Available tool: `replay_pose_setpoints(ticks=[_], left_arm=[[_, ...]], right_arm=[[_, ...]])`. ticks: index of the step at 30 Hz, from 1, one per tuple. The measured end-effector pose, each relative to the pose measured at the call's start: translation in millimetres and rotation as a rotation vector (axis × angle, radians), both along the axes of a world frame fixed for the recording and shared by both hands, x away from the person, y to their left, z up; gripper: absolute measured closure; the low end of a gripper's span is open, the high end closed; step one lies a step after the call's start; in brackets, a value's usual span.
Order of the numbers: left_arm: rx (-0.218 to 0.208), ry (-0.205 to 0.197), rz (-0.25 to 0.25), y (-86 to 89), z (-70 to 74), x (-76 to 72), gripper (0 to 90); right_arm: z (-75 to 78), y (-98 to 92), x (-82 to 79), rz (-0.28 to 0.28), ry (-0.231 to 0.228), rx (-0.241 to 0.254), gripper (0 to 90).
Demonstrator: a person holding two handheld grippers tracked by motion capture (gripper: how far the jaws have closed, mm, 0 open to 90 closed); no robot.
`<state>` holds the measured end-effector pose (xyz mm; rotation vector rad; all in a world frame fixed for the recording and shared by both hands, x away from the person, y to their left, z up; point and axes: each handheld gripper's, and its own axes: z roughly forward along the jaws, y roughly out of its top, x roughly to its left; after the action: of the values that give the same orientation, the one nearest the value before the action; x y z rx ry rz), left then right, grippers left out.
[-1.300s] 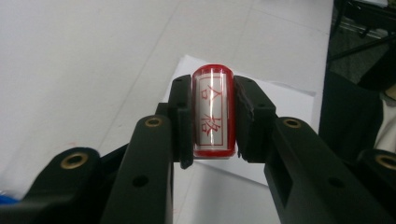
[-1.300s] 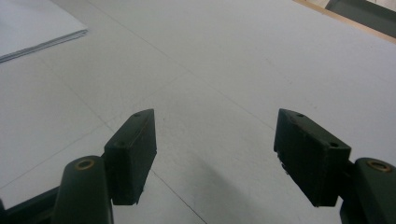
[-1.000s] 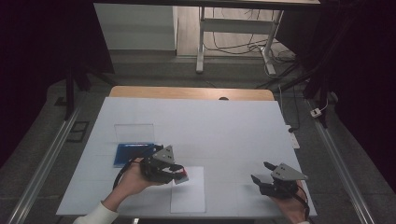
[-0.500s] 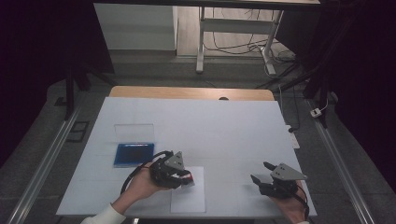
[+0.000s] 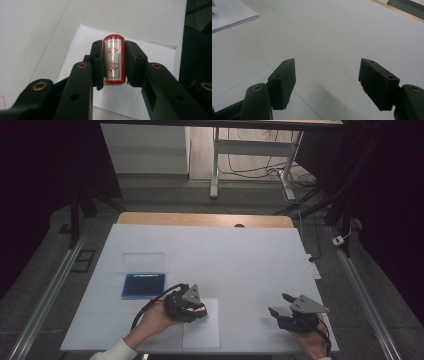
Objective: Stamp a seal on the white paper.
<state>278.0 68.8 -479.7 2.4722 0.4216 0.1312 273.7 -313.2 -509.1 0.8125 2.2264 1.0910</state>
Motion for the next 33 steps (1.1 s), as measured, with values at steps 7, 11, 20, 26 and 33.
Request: replay_pose_setpoints(ticks=[7,11,20,26,33], left_arm=[[0.017,-0.002,-0.001,-3.0,-2.5,0.2,70.2],[0.025,-0.003,0.005,-3.7,-3.8,0.7,70.2],[0.036,0.002,-0.001,-6.2,-7.0,1.2,70.2],[0.046,0.002,0.002,-6.3,-8.2,2.0,70.2],[0.055,0.001,-0.004,-7.0,-8.6,2.2,70.3]], right_arm=[[-0.3,0.2,0.2,0.001,0.000,-0.003,29.3],[-0.4,0.2,0.4,0.002,0.001,-0.002,29.3],[-0.4,0.1,0.3,0.001,0.001,-0.002,29.3],[-0.3,0.2,0.2,0.001,0.000,-0.003,29.3],[-0.4,0.1,0.1,0.001,0.001,-0.003,29.3]])
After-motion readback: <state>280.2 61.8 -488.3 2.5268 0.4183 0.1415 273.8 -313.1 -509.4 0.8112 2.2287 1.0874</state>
